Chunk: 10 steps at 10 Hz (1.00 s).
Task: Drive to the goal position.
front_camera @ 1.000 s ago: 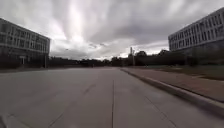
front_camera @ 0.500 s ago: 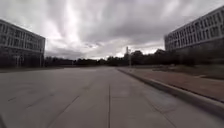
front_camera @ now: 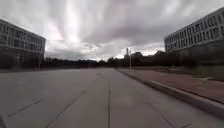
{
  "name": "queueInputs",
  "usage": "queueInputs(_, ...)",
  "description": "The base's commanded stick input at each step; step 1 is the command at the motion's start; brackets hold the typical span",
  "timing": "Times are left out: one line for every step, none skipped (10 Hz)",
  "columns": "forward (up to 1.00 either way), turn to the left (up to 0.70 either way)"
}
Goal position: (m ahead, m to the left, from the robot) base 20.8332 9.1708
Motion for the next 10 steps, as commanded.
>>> queueInputs(0.7,0.0)
queueInputs(0.7,0.0)
queueInputs(0.7,0.0)
queueInputs(0.7,0.0)
queueInputs(0.7,0.0)
queueInputs(0.7,0.0)
queueInputs(0.7,0.0)
queueInputs(0.7,0.0)
queueInputs(0.7,0.0)
queueInputs(0.7,0.0)
